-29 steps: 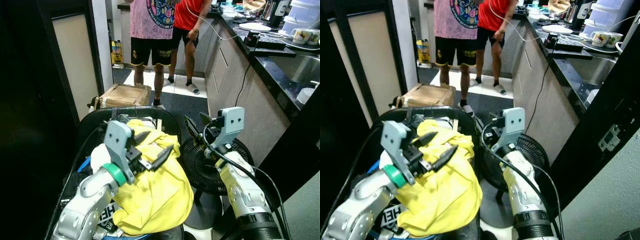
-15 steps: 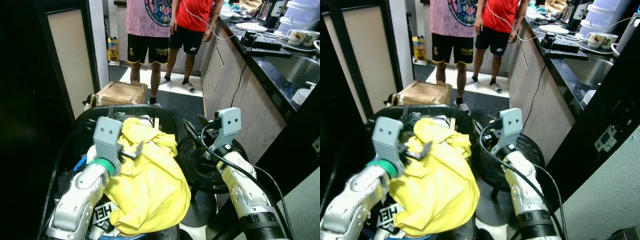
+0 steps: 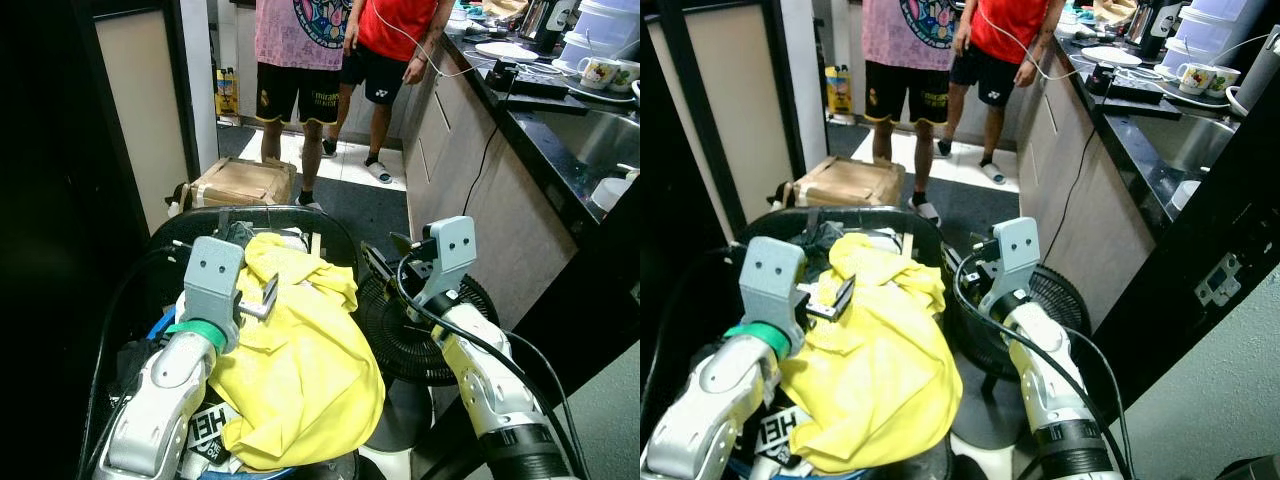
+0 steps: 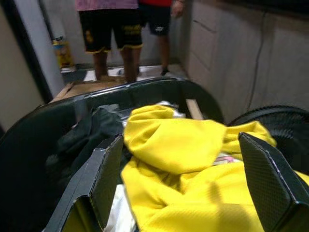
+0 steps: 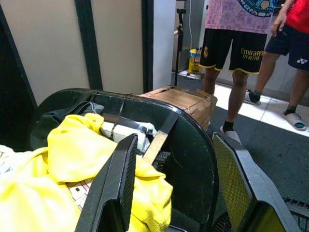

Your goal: Clothes washing

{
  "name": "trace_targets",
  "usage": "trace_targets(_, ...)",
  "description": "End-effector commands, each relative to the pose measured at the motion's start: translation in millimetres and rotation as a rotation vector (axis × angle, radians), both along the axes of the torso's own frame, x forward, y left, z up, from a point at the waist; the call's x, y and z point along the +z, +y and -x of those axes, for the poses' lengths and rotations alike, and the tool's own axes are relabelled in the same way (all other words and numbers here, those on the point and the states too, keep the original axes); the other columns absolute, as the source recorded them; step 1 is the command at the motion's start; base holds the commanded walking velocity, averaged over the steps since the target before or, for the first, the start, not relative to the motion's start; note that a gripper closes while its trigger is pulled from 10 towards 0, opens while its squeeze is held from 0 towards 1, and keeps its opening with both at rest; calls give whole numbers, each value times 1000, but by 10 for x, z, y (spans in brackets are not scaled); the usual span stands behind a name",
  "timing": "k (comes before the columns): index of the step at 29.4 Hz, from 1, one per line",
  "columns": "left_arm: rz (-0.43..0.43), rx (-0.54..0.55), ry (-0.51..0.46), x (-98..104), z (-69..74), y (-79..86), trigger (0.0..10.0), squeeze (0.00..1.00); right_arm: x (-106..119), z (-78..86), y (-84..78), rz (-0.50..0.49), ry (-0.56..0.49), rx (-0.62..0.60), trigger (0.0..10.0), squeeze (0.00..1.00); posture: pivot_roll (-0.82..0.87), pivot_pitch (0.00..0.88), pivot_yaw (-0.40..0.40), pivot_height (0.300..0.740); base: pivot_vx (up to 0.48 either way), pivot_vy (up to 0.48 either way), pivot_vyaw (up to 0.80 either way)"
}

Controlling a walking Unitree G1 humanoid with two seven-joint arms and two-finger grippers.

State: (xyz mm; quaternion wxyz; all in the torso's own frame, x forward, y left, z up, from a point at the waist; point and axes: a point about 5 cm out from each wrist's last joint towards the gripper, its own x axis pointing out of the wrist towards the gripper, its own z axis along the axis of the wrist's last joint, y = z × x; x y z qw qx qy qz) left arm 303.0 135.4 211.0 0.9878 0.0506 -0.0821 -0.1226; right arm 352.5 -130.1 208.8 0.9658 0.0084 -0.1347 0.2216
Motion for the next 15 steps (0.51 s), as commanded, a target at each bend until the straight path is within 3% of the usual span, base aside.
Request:
trace_targets(1, -11, -33, 45, -53, 8, -44, 10000, 1000, -47, 14, -15, 10, 19, -7, 10000, 0, -40, 81, -58, 740, 0, 0, 0)
trace_targets(12, -22, -35, 215, -272, 48, -67, 10000, 1000, -74, 42, -15, 9, 25, -11, 10000, 0, -39, 84, -48, 740, 0, 0, 0)
trace_targets(13, -26, -36, 268, -357, 55, -50, 10000, 561, -75, 41, -6, 9, 26, -12, 10000, 0, -41, 84, -43, 740, 0, 0, 0)
trace_targets(14, -19, -33, 302, -400, 56, -36, 10000, 0, -76, 42, -6, 8, 25, -13, 10000, 0, -40, 83, -41, 740, 0, 0, 0)
trace_targets(15, -14, -31, 323, -425, 57, -26, 10000, 0, -76, 44, -7, 8, 25, -14, 10000, 0, -40, 83, -41, 740, 0, 0, 0)
